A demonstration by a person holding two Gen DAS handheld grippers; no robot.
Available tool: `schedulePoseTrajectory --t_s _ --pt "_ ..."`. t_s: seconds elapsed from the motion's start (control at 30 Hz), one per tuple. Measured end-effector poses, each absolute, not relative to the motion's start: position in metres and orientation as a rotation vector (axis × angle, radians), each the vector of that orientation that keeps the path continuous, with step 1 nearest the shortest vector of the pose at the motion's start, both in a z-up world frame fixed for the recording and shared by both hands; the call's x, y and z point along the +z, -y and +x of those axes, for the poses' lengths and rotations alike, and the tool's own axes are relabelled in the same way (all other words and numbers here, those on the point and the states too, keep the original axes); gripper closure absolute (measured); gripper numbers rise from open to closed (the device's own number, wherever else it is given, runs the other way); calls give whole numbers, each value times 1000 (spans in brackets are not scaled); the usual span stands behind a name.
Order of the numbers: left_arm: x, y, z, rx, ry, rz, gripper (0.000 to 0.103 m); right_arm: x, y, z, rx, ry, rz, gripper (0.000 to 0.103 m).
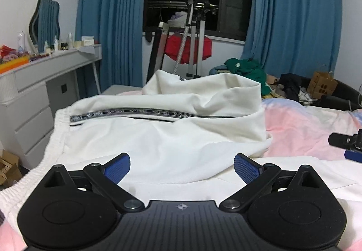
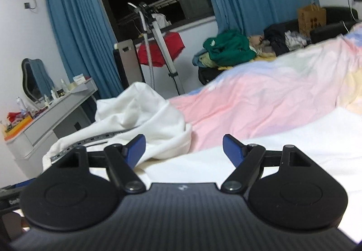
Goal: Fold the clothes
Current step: 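Open both tools and lay the white garment flat on the bed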
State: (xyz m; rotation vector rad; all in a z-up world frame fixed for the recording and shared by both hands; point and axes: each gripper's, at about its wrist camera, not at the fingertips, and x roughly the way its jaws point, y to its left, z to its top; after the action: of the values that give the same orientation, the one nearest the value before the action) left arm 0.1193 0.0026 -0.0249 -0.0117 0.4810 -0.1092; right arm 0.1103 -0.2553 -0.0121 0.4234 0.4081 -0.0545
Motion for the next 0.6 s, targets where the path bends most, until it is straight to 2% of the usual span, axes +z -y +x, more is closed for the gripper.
schedulePoseTrajectory --t_s 0.23,0.47,0.6 --pt "-21 -6 112 -84 -445 16 3 -16 270 175 14 -512 624 27" --pt "-31 -26 123 -78 -488 -65 3 27 221 321 97 -539 306 27" --pt "-39 -33 139 -49 -494 -82 3 43 180 410 170 -628 164 31"
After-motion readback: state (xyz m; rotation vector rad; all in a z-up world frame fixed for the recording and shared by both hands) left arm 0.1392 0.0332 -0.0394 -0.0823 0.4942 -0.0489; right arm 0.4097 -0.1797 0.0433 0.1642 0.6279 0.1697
